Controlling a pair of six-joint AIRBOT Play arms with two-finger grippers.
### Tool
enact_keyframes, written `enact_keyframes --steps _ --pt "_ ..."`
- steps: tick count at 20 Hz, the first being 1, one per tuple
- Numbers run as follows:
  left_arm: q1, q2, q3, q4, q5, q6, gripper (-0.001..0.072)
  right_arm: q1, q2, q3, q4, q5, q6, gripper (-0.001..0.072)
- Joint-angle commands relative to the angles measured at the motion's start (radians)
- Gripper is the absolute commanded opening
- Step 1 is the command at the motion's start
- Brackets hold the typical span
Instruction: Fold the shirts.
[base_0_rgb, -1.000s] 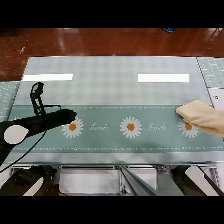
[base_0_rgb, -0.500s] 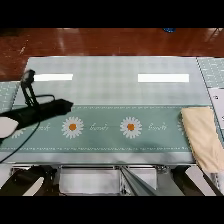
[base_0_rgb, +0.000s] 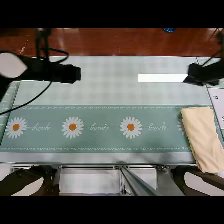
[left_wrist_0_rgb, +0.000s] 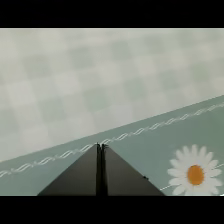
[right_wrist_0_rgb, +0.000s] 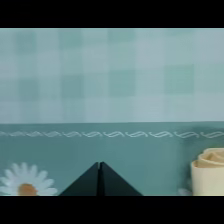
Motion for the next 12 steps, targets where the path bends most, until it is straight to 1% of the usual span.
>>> enact_keyframes --steps 1,12 --pt "-0.007 -0.158 0.055 0.125 -0.176 -0.092 0.0022 0.206 -0.111 0.030 -0.315 0.021 0.054 0.0019" --pt "-0.008 -0.203 0.055 0.124 -0.186 -0.093 0.0022 0.211 -0.119 0.030 -0.325 0.011 0.053 0.0019"
